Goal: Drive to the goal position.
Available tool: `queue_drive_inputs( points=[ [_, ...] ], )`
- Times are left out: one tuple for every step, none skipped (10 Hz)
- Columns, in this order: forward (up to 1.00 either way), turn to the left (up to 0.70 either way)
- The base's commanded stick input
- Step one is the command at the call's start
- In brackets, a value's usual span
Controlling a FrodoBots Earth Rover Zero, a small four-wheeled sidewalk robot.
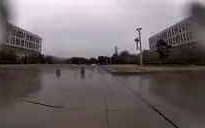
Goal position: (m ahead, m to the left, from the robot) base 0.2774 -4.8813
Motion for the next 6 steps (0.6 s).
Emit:
queue_drive_inputs(
  points=[
    [0.00,-0.45],
    [0.00,-0.45],
    [0.00,-0.45],
    [0.00,-0.45],
    [0.00,-0.45],
    [0.00,-0.45]
  ],
)
